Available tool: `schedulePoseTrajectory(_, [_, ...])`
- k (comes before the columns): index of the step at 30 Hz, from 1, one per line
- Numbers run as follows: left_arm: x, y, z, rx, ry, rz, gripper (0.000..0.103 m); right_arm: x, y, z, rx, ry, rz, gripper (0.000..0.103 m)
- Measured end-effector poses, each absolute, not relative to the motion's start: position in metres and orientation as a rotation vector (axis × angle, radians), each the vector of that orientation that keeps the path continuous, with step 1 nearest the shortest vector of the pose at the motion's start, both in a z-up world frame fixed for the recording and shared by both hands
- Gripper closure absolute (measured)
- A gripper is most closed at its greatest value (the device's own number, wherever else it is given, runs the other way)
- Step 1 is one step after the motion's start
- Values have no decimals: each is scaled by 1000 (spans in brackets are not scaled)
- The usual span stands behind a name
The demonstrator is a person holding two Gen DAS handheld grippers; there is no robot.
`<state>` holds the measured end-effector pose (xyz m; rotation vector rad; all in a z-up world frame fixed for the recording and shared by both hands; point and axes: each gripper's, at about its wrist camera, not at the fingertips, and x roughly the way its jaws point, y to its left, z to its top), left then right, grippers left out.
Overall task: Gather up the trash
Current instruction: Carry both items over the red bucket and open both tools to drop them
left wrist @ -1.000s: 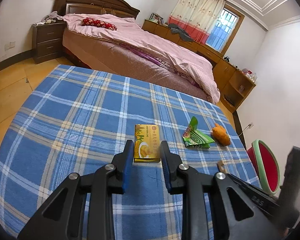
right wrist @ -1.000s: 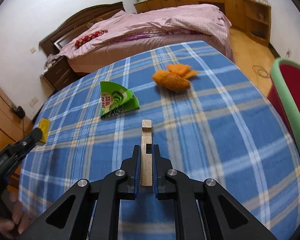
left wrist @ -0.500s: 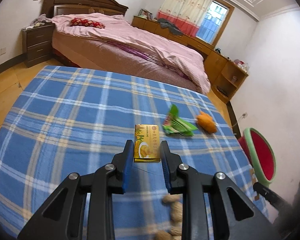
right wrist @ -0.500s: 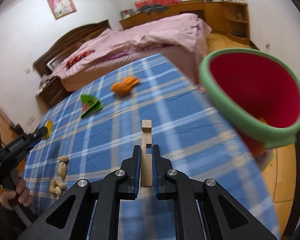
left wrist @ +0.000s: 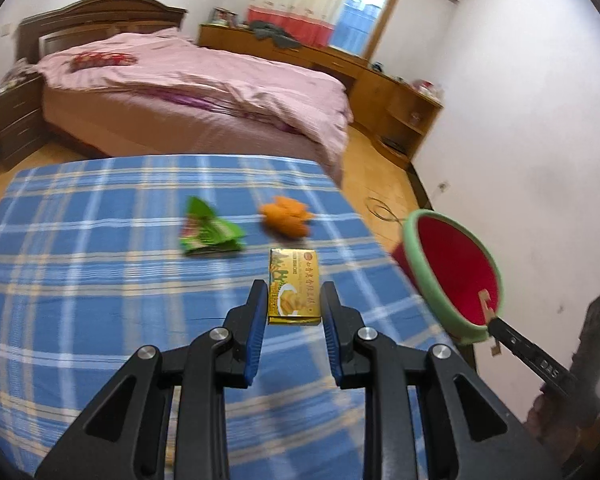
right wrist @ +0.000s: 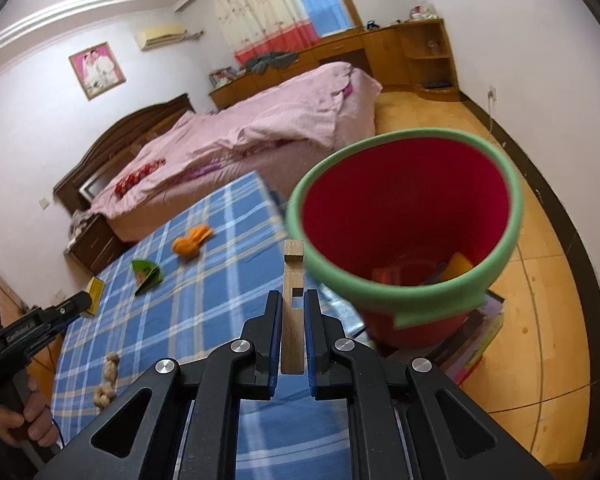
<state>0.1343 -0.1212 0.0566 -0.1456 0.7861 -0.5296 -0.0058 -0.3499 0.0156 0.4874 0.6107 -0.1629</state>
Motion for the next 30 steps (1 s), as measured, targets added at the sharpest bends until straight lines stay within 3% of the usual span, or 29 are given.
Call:
schedulePoseTrajectory(12, [136,-251,67,-18,809,-733,76,-9,-421,20,524,559,-220,93])
schedulePoseTrajectory(27, [152,-354,33,101,881,-853,76,18,-467,-3,563,592,-223,90])
schedulePoseTrajectory(30, [156,-360,28,114,893,-827,62,22,-473,-7,596,597,-207,90])
